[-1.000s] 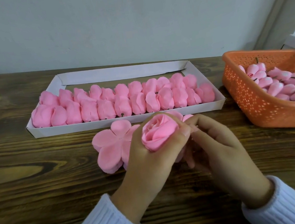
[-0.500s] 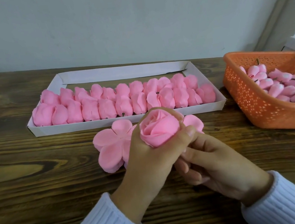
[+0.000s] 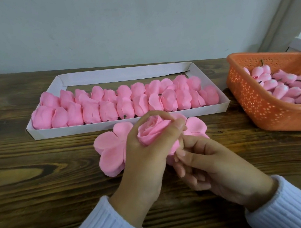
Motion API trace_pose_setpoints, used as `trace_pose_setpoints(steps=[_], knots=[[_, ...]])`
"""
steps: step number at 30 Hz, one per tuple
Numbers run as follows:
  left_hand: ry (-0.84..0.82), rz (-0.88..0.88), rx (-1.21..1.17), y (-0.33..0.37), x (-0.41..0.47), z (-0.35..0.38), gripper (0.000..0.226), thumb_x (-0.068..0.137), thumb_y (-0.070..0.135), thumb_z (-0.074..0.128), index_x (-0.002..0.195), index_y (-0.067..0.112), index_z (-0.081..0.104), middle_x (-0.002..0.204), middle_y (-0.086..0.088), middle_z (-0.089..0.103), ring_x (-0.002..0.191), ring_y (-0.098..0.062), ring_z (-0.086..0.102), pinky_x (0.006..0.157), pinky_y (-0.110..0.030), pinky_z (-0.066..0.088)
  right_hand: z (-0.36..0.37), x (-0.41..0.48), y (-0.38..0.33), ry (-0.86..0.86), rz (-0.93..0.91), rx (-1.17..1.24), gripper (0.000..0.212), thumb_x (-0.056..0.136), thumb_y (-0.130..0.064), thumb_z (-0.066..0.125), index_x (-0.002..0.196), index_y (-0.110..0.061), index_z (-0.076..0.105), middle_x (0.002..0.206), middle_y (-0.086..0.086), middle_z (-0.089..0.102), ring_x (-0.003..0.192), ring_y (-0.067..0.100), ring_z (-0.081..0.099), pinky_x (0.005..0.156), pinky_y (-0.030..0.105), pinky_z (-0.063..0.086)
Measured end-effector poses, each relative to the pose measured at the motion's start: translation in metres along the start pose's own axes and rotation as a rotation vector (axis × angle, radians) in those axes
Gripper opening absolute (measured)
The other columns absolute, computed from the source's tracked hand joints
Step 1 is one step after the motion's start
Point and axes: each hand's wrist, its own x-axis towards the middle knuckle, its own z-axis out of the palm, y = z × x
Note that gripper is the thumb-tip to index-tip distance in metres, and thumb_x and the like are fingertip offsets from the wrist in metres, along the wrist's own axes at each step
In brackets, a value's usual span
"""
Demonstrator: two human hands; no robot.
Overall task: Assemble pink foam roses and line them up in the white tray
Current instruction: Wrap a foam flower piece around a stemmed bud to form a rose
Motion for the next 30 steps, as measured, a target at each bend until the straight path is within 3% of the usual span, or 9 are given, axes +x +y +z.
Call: trace_pose_setpoints(steps=[3, 6, 8, 12, 15, 18, 24, 27, 30], knots=[[-0.078, -0.061, 0.041, 0.0005, -0.0027, 0.0003, 0.015, 0.064, 0.035, 0.070, 0.065, 0.022, 0.063, 0.075, -0.013, 0.063, 0.043, -0.022, 0.050, 0.042, -0.022, 0.041, 0.0011, 0.0001, -0.0017, -0.067, 0.122, 0.187, 0.027, 0.090, -0.028, 0.049, 0.092, -0.008, 0.067, 0.077, 0.009, 0.066, 0.060, 0.015, 0.062, 0.038, 0.016, 0.041], [-0.171, 0.029, 0.166, -0.0013, -0.0043, 0.0024, 0.010, 0.070, 0.027, 0.070, 0.067, 0.020, 0.063, 0.082, 0.002, 0.069, 0.066, -0.025, 0.061, 0.048, -0.029, 0.045, 0.0003, 0.0005, -0.0046, -0.077, 0.186, 0.311, 0.033, 0.084, -0.034, 0.055, 0.100, -0.010, 0.071, 0.081, 0.009, 0.068, 0.065, 0.016, 0.067, 0.041, 0.017, 0.045], [-0.201, 0.061, 0.124, -0.0015, -0.0036, 0.0037, 0.009, 0.072, 0.014, 0.073, 0.070, 0.015, 0.064, 0.088, 0.003, 0.071, 0.079, -0.011, 0.068, 0.059, -0.024, 0.052, -0.0009, 0.0006, -0.0036, -0.063, 0.173, 0.347, 0.035, 0.082, -0.034, 0.062, 0.105, -0.008, 0.070, 0.088, 0.012, 0.066, 0.069, 0.016, 0.068, 0.046, 0.018, 0.048], [-0.187, 0.139, 0.251, -0.0041, -0.0033, 0.0049, 0.017, 0.069, 0.005, 0.077, 0.075, 0.011, 0.062, 0.090, 0.001, 0.070, 0.090, -0.007, 0.067, 0.075, -0.018, 0.051, -0.0002, 0.0015, -0.0011, -0.081, 0.041, 0.340, 0.045, 0.075, -0.031, 0.080, 0.115, -0.015, 0.068, 0.113, 0.010, 0.061, 0.107, 0.027, 0.052, 0.088, 0.038, 0.046], [-0.156, 0.148, 0.312, -0.0054, -0.0026, 0.0060, 0.017, 0.067, 0.002, 0.073, 0.079, 0.008, 0.063, 0.091, -0.002, 0.069, 0.087, -0.004, 0.067, 0.074, -0.014, 0.050, 0.0017, 0.0008, -0.0023, -0.088, -0.011, 0.311, 0.044, 0.084, -0.021, 0.065, 0.127, -0.009, 0.059, 0.124, 0.012, 0.059, 0.123, 0.030, 0.046, 0.109, 0.049, 0.033], [-0.143, 0.151, 0.325, -0.0045, -0.0033, 0.0073, 0.012, 0.070, 0.006, 0.072, 0.077, 0.014, 0.066, 0.089, 0.002, 0.071, 0.083, -0.002, 0.067, 0.072, -0.014, 0.050, 0.0019, 0.0003, -0.0033, -0.058, -0.005, 0.293, 0.049, 0.086, -0.016, 0.054, 0.133, 0.001, 0.050, 0.130, 0.017, 0.056, 0.124, 0.030, 0.048, 0.109, 0.048, 0.034], [0.032, 0.120, 0.302, -0.0055, -0.0029, 0.0068, 0.003, 0.074, 0.019, 0.068, 0.073, 0.020, 0.070, 0.074, 0.002, 0.071, 0.072, -0.004, 0.068, 0.058, -0.019, 0.052, 0.0024, 0.0009, -0.0009, 0.066, -0.086, 0.161, 0.040, 0.078, -0.019, 0.061, 0.118, -0.013, 0.067, 0.113, 0.012, 0.068, 0.099, 0.024, 0.063, 0.087, 0.039, 0.052], [0.113, 0.123, 0.290, -0.0062, -0.0004, 0.0030, 0.003, 0.073, 0.022, 0.071, 0.074, 0.019, 0.070, 0.071, 0.000, 0.071, 0.068, -0.013, 0.069, 0.057, -0.030, 0.057, 0.0005, 0.0011, -0.0003, 0.292, -0.263, -0.022, 0.024, 0.080, -0.012, 0.056, 0.102, -0.007, 0.064, 0.093, 0.016, 0.068, 0.079, 0.025, 0.064, 0.066, 0.034, 0.055], [0.134, 0.166, 0.373, -0.0083, 0.0018, -0.0009, 0.022, 0.068, 0.027, 0.076, 0.072, 0.010, 0.062, 0.066, -0.007, 0.064, 0.066, -0.024, 0.064, 0.062, -0.040, 0.056, -0.0007, -0.0039, -0.0027, 0.403, -0.535, -0.265, 0.014, 0.079, -0.016, 0.062, 0.091, -0.022, 0.065, 0.089, 0.008, 0.068, 0.073, 0.018, 0.063, 0.058, 0.027, 0.049]])
